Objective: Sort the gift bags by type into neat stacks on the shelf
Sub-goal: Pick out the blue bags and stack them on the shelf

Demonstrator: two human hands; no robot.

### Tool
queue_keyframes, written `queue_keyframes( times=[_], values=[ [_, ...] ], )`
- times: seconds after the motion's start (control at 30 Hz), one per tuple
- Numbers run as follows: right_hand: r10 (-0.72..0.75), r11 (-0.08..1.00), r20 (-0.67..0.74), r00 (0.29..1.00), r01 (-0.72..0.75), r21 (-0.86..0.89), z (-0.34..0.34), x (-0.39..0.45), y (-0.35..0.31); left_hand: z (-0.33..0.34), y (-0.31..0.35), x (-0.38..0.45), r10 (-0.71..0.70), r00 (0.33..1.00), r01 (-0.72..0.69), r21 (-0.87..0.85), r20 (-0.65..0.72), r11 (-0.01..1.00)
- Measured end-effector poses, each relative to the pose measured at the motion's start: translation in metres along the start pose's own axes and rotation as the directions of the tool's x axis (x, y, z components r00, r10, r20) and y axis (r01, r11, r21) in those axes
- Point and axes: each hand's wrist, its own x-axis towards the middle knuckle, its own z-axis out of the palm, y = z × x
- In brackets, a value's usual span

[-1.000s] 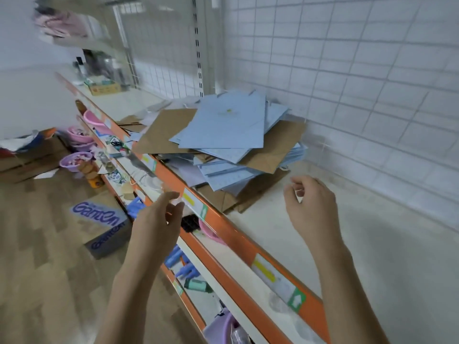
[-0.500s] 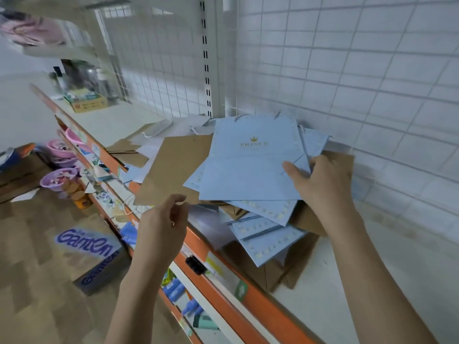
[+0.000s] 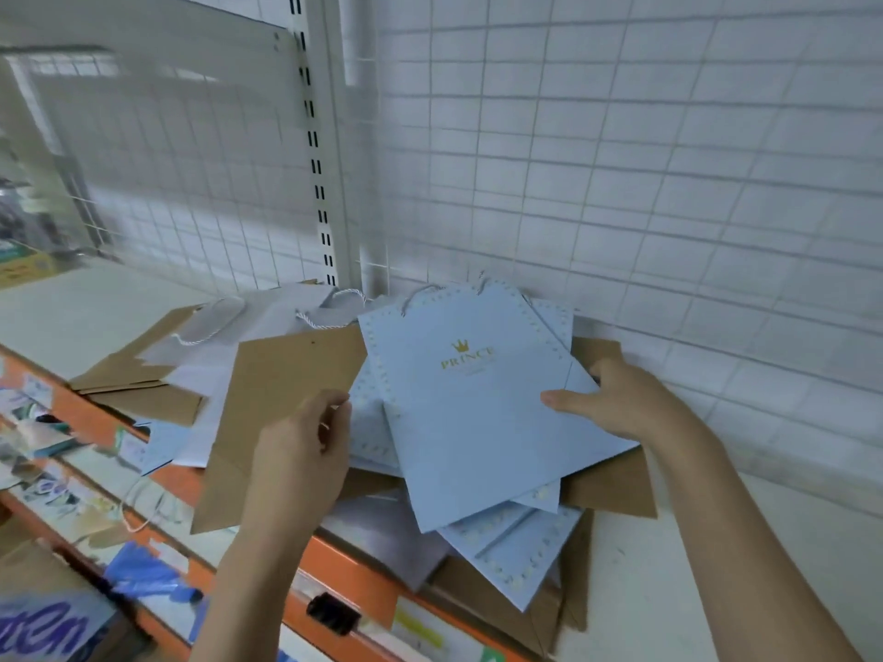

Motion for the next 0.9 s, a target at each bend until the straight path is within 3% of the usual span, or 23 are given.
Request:
queue_keyframes(
  times=[0.2,0.37,0.5,0.6,0.77,0.9],
  values=[
    [0.033,0.932,-0.236,0.971,0.055,0.358,0.016,-0.035,0.017,0.003,-0.014,0.016,0.04,0.999,-0.039,-0.025,0.026,0.999],
    [0.222,0.822,-0.367,0.903,0.029,0.569,0.032,-0.064,0.043,0.015,-0.008,0.035,0.002,1.0,-0.001,-0.03,0.018,1.0],
    [0.259,0.819,-0.436,0.862,0.043,0.572,0.045,-0.079,0.053,0.032,-0.002,0.052,-0.086,0.943,-0.005,0.274,0.32,0.962],
    [0.297,0.819,-0.492,0.819,0.046,0.572,0.053,-0.087,0.053,0.036,0.004,0.06,-0.149,0.913,-0.027,0.421,0.379,0.907],
    [0.322,0.871,-0.55,0.77,-0.013,0.492,0.071,-0.095,0.057,0.036,0.004,0.064,-0.239,0.866,0.133,0.26,0.438,0.957],
    [0.353,0.858,-0.562,0.748,-0.02,0.513,0.085,-0.104,0.053,0.039,-0.005,0.067,-0.236,0.851,0.161,0.194,0.469,0.968]
  ],
)
